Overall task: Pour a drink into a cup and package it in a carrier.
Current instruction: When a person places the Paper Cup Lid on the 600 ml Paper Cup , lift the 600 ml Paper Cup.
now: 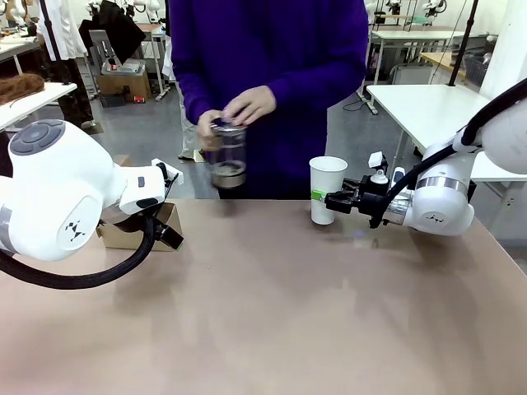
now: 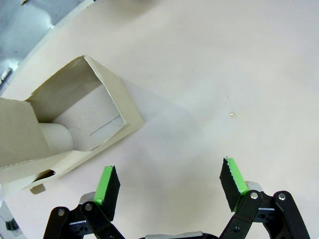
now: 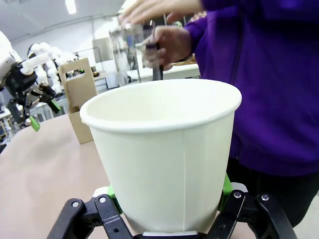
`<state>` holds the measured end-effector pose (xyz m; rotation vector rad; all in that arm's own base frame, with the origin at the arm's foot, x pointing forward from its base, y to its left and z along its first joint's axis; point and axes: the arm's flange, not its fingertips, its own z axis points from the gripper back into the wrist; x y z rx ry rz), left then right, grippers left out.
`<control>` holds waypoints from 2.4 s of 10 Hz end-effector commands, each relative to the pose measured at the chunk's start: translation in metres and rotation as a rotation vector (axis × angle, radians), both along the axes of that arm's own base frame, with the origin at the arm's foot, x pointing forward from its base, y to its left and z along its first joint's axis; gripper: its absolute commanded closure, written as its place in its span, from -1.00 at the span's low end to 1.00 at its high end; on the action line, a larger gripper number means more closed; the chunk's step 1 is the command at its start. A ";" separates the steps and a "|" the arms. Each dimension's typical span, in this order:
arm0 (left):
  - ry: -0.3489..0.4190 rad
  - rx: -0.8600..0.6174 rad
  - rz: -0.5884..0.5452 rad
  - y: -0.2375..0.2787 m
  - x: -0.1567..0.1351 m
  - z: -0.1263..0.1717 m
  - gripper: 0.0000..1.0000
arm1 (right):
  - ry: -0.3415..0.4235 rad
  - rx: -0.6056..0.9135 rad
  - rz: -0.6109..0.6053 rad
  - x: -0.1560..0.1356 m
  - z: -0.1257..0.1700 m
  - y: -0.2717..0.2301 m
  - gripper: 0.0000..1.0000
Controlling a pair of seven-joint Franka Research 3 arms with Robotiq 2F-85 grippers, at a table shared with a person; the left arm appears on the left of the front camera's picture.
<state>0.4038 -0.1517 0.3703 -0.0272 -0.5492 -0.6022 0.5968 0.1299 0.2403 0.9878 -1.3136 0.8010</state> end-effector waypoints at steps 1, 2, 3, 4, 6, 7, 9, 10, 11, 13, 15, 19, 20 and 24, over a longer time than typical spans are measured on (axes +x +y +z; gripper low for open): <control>0.000 -0.002 0.000 0.000 0.000 0.000 -1.00 | -0.021 0.002 -0.008 -0.004 0.003 0.003 -0.60; 0.000 -0.002 0.000 0.000 0.000 0.000 -1.00 | -0.021 0.002 -0.008 -0.004 0.003 0.003 -0.60; 0.000 -0.002 0.000 0.000 0.000 0.000 -1.00 | -0.021 0.002 -0.008 -0.004 0.003 0.003 -0.60; 0.000 -0.002 0.000 0.000 0.000 0.000 -1.00 | -0.021 0.002 -0.008 -0.004 0.003 0.003 -0.60; 0.000 -0.002 0.000 0.000 0.000 0.000 -1.00 | -0.021 0.002 -0.008 -0.004 0.003 0.003 -0.60; 0.000 -0.002 0.000 0.000 0.000 0.000 -1.00 | -0.021 0.002 -0.008 -0.004 0.003 0.003 -0.60; 0.000 -0.002 0.000 0.000 0.000 0.000 -1.00 | -0.021 0.002 -0.008 -0.004 0.003 0.003 -0.60; 0.000 -0.002 0.000 0.000 0.000 0.000 -1.00 | -0.021 0.002 -0.008 -0.004 0.003 0.003 -0.60; 0.000 -0.002 0.000 0.000 0.000 0.000 -1.00 | -0.021 0.002 -0.008 -0.004 0.003 0.003 -0.60; 0.000 -0.002 0.000 0.000 0.000 0.000 -1.00 | -0.021 0.002 -0.008 -0.004 0.003 0.003 -0.60; 0.000 -0.002 0.000 0.000 0.000 0.000 -1.00 | -0.021 0.002 -0.008 -0.004 0.003 0.003 -0.60; 0.000 -0.002 0.000 0.000 0.000 0.000 -1.00 | -0.021 0.002 -0.008 -0.004 0.003 0.003 -0.60; 0.000 -0.002 0.000 0.000 0.000 0.000 -1.00 | -0.021 0.002 -0.008 -0.004 0.003 0.003 -0.60; 0.000 -0.002 0.000 0.000 0.000 0.000 -1.00 | -0.021 0.002 -0.008 -0.004 0.003 0.003 -0.60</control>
